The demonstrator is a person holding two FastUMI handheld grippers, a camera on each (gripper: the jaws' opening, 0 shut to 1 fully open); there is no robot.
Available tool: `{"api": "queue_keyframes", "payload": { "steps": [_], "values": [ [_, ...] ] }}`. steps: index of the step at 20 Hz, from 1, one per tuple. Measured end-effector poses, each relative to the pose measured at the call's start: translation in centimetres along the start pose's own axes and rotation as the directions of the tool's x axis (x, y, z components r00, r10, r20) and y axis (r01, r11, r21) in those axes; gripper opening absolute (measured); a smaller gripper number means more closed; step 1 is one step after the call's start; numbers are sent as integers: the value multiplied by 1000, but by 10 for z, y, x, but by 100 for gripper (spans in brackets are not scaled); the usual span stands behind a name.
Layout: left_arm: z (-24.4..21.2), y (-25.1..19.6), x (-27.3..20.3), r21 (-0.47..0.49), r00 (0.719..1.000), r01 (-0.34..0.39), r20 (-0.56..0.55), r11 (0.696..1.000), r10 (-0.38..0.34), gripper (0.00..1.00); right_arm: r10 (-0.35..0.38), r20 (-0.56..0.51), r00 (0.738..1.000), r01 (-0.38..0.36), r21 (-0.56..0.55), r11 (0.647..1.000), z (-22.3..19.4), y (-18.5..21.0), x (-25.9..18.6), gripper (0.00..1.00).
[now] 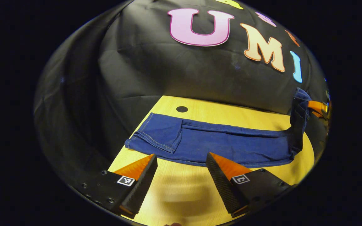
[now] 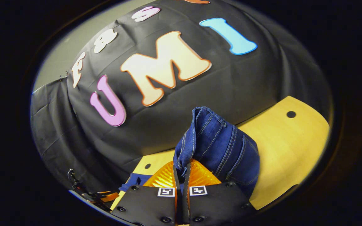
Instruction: Grasp the waist and the cuffs of the jeans and fold them to make the two legs overlap; first hold the waist and fold one-third of the jeans toward the cuffs, then hold the cuffs and fold the remaining one-third in the same direction to finish folding.
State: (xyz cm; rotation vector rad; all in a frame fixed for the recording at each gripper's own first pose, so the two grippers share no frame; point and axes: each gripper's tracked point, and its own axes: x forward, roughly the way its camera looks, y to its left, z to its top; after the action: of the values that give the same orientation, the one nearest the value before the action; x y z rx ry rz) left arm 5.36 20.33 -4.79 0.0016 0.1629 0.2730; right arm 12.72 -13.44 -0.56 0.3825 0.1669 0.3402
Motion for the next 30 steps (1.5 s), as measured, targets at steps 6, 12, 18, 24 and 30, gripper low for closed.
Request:
{"api": "queue_keyframes", "payload": {
  "steps": [6,12,18,24,30],
  "values": [
    [-3,0,-1,1,1000,17,0,1000,-17,93,126,-155,980,-134,-47,990,-49,-13,19,3],
    [-2,1,-3,8,1000,9,11,1000,-9,93,50,-430,901,-92,-77,993,-182,-34,62,3],
    [0,7,-4,-13,998,-56,11,998,56,92,-37,-441,897,-52,-189,981,-180,-25,57,3],
    [-4,10,4,-90,992,-127,-32,988,125,93,-143,-458,877,-13,-321,947,-189,-14,63,3],
    [-25,19,42,-120,991,-89,-114,989,76,96,-186,-464,866,3,-368,930,-191,-11,66,4]
  ]
}}
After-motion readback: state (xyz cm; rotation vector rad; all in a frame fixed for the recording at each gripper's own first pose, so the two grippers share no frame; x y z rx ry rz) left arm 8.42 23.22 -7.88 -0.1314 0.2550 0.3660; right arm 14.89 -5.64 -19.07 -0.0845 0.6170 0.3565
